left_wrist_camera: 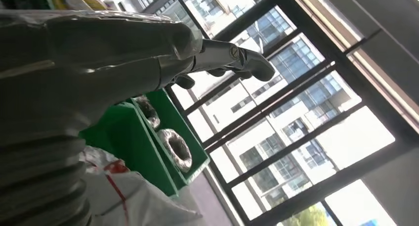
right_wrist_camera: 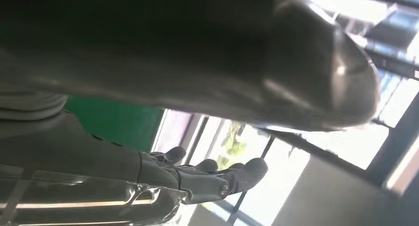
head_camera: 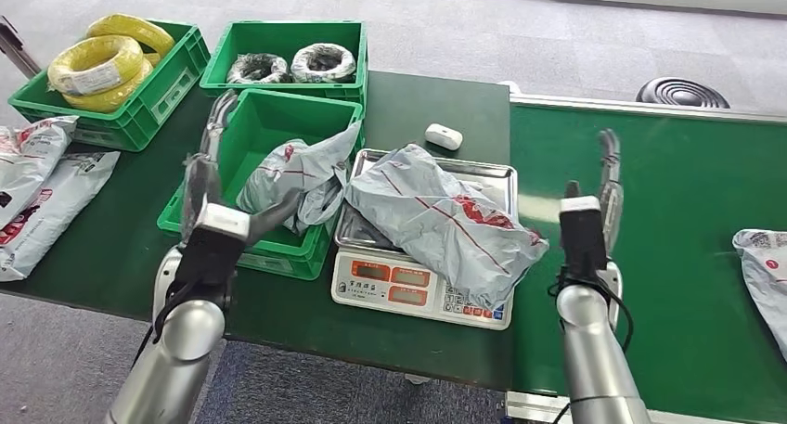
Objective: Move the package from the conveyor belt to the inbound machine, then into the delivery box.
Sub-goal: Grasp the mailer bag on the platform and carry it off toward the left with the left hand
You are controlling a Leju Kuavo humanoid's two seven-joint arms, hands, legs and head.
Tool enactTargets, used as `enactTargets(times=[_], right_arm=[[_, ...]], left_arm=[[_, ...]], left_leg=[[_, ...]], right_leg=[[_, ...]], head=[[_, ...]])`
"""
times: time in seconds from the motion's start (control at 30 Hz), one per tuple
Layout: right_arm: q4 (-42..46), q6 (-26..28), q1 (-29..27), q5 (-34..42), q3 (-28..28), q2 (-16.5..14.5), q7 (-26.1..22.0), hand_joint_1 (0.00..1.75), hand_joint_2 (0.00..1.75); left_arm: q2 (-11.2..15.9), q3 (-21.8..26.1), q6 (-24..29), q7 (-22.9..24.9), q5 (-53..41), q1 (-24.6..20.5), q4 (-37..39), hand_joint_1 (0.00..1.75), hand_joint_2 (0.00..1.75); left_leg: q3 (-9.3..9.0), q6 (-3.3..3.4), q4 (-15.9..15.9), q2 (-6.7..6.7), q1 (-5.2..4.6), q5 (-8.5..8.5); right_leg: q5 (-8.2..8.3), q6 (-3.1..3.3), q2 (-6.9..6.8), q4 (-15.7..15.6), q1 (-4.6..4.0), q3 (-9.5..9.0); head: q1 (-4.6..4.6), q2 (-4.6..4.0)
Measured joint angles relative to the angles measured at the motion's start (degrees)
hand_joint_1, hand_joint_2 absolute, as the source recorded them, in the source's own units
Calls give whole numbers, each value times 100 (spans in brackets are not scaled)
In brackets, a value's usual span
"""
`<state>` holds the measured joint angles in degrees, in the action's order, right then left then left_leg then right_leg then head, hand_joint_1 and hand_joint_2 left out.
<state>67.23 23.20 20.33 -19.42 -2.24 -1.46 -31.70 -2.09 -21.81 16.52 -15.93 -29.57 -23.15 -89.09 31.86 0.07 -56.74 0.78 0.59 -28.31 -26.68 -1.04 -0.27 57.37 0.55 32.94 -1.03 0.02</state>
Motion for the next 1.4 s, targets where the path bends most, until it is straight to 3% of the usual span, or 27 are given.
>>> enactTargets(times=[0.2,0.37,0.57,0.7,0.93,1.0,1.1,1.13,1.4], right_arm=[[1993,375,-1756,383,489,-154,-198,0,0],[2888,296,-2414,364,639,-338,-213,0,0],[3415,260,-2602,317,663,-440,-132,0,0],[3596,269,-2665,298,663,-480,-110,0,0],[3760,285,-2742,271,645,-542,-140,0,0],[3799,272,-2742,258,624,-571,-143,0,0],[3839,214,-2729,194,598,-631,-123,0,0],[3850,189,-2721,166,589,-652,-110,0,0],[3871,152,-2633,80,556,-745,-58,0,0]], left_arm=[[-642,-798,-1023,469,-183,-1460,1735,0,175],[-1289,-1352,-1423,565,-65,-2255,3279,0,175],[-1683,-2488,-1692,982,1043,-2664,4339,0,175],[-1761,-3201,-1643,1073,1392,-2745,4710,0,175],[-1795,-4018,-1886,1339,1764,-2868,5163,0,175],[-1801,-4316,-1940,1458,1838,-2845,5298,16,175],[-1807,-4733,-1953,1586,1877,-2798,5479,108,175],[-1810,-4846,-1942,1615,1876,-2790,5531,128,175],[-1853,-5279,-1820,1684,1851,-2805,5754,129,175]], left_leg=[[11,1,0,-10,-2,-5],[11,1,1,-23,-2,-5],[9,0,1,-31,-2,-5],[10,1,1,-32,-2,-5],[8,0,2,-32,-2,-4],[8,0,2,-32,-2,-4],[9,0,3,-31,-2,-4],[9,0,3,-31,-1,-5],[-8,1,4,-28,-1,-5]], right_leg=[[0,0,6,-2,1,9],[1,0,21,-1,0,15],[1,0,28,-1,0,15],[1,0,28,-1,0,15],[1,0,28,0,0,12],[1,0,28,0,0,12],[1,0,28,0,0,11],[1,0,28,0,0,10],[0,0,27,0,-1,-9]], head=[[-2,0],[-3,0],[-2,0],[-3,0],[-2,0],[-2,0],[-3,0],[-2,0],[-2,0]])
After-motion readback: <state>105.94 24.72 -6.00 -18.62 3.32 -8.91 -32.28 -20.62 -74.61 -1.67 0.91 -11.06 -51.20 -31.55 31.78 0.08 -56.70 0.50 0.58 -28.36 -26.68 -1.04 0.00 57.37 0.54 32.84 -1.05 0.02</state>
